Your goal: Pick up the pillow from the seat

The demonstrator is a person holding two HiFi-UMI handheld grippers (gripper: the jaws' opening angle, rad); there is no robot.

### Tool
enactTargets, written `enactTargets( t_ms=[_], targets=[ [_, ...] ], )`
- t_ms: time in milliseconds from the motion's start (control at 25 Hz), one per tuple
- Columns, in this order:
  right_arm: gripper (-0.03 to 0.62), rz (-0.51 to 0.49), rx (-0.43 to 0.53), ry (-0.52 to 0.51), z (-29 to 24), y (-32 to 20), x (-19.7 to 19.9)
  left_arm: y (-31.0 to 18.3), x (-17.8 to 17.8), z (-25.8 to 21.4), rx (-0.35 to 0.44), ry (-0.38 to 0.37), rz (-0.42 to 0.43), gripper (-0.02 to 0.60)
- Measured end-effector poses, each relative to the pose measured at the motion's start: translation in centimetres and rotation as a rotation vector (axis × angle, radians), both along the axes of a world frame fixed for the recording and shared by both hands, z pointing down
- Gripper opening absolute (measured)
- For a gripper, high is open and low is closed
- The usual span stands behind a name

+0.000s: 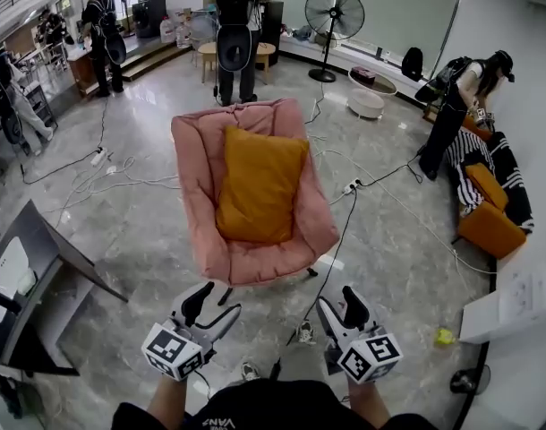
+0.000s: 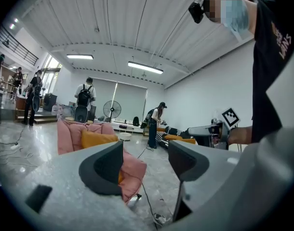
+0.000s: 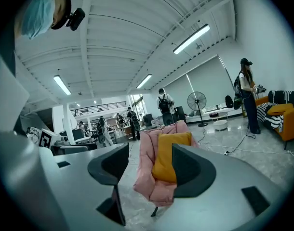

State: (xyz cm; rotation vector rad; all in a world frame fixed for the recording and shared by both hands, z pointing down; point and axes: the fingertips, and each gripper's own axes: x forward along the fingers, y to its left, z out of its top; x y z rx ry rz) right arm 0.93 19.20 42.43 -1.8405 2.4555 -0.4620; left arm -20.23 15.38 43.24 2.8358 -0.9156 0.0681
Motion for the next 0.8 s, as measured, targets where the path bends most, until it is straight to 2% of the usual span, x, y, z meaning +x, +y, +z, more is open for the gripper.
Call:
enactTargets(
  t_ms=[160, 360, 640, 800],
  targets=[
    [0.261, -0.025, -0.004, -0.007, 0.5, -2.7, 0.9, -2.3, 0.9, 0.4, -0.014, -0.001, -0.019, 0.288],
    [0.261, -0.076, -0.017, -0.01, 1.0, -8.2, 3.2, -6.9, 2.7, 0.2, -0.012, -0.01, -0.089, 0.288],
    [0.261, -0.151, -0.028, 0.006, 0.8, -16.6, 8.3, -14.3, 7.7, -0.6, 0.007, -0.024, -0.167, 0.288],
    [0.261, -0.196, -0.032, 0.009, 1.2, -20.5, 11.0, -17.3, 10.8, 0.1, -0.01, -0.028, -0.205, 0.288]
  ],
)
